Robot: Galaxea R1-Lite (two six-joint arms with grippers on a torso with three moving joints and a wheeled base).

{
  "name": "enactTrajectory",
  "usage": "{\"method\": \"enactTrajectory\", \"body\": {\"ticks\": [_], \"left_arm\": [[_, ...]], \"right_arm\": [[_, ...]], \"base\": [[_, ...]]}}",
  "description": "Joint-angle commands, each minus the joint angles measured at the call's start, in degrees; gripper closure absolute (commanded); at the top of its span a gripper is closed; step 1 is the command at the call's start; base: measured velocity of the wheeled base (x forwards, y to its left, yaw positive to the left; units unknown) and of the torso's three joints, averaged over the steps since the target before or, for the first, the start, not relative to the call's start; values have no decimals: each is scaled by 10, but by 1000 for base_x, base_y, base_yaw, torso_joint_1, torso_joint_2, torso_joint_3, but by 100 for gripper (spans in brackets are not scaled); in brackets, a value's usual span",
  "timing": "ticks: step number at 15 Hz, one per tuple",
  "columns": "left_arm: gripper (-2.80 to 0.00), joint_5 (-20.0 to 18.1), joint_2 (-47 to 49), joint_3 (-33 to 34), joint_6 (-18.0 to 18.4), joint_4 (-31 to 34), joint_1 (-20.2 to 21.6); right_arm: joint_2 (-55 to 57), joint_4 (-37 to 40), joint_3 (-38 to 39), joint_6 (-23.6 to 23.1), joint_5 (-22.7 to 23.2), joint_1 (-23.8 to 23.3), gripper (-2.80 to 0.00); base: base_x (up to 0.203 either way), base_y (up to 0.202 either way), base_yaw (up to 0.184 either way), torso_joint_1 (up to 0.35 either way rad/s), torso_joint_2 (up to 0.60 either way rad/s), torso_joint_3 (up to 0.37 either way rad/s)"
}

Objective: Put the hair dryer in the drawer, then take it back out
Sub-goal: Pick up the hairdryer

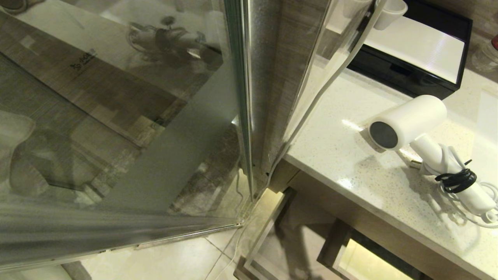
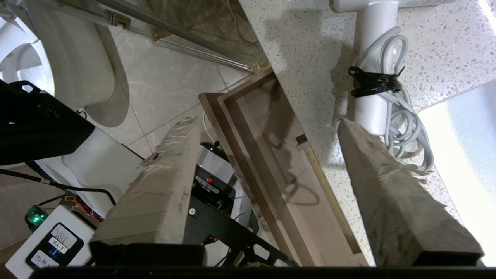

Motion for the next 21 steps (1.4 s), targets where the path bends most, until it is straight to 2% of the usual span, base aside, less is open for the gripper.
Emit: {"method": "enactTrajectory", "body": {"ticks": [1,3,4,8,9,19,21], "left_arm": [[0,0,0,1,0,0,0],[0,0,0,1,0,0,0],[0,0,0,1,0,0,0],[0,0,0,0,0,0,0],[0,0,0,0,0,0,0],[0,0,0,1,1,0,0],[0,0,0,1,1,0,0]], "right_arm": [[8,4,-1,-1,1,0,-280],[12,2,4,-11,-9,2,-280],[33,0,15,-58,-56,5,-280],[206,-41,88,-303,-299,23,-280],[217,-51,100,-329,-326,28,-280],[221,-62,106,-323,-326,33,-280],[246,-180,175,-297,-326,57,-280]], "base": [[0,0,0,0,0,0],[0,0,0,0,0,0],[0,0,0,0,0,0],[0,0,0,0,0,0],[0,0,0,0,0,0],[0,0,0,0,0,0],[0,0,0,0,0,0]]}}
